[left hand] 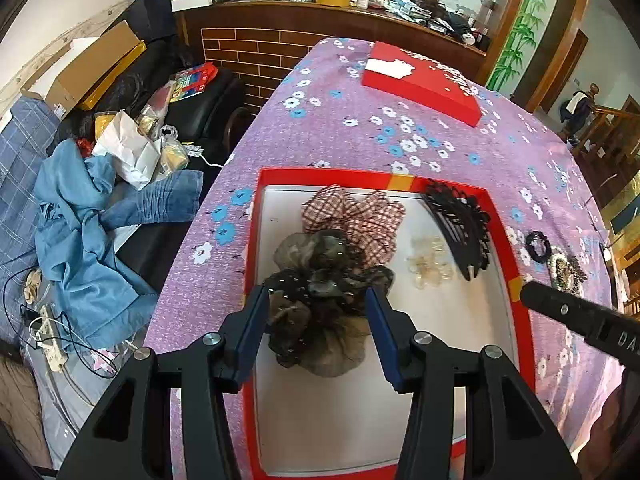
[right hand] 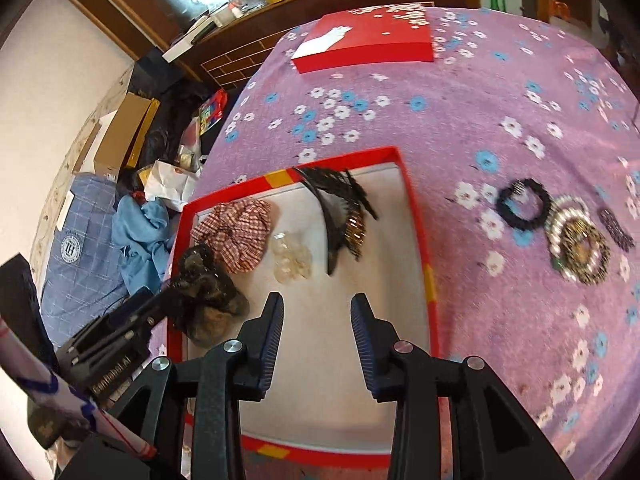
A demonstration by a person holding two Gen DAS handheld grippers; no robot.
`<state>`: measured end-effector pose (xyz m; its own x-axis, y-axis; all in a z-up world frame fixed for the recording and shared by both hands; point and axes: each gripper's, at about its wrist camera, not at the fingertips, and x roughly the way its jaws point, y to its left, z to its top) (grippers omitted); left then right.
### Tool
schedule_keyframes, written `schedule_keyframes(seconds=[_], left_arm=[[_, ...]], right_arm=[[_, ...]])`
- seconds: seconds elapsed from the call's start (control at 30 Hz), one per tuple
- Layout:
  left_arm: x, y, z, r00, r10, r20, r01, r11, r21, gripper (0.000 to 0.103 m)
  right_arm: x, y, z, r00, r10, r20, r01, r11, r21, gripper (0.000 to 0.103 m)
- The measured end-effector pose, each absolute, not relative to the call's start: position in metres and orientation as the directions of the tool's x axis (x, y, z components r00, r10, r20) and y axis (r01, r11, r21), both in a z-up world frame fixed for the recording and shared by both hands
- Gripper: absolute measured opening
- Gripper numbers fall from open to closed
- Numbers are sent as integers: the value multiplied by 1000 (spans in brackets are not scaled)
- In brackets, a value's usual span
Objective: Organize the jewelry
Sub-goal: 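Move both tools back toward the remaining bracelets and clips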
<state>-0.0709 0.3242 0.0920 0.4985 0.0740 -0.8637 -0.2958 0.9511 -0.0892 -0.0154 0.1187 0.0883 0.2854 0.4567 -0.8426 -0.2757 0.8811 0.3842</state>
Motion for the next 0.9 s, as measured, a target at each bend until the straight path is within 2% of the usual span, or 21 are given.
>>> schedule_keyframes(seconds=[0.9], left_arm=[[-38,140,90,436,-95,-895,52,995,-81,49]], right_arm=[[-40,-60,59,299,376,-877,33,914,403,39]])
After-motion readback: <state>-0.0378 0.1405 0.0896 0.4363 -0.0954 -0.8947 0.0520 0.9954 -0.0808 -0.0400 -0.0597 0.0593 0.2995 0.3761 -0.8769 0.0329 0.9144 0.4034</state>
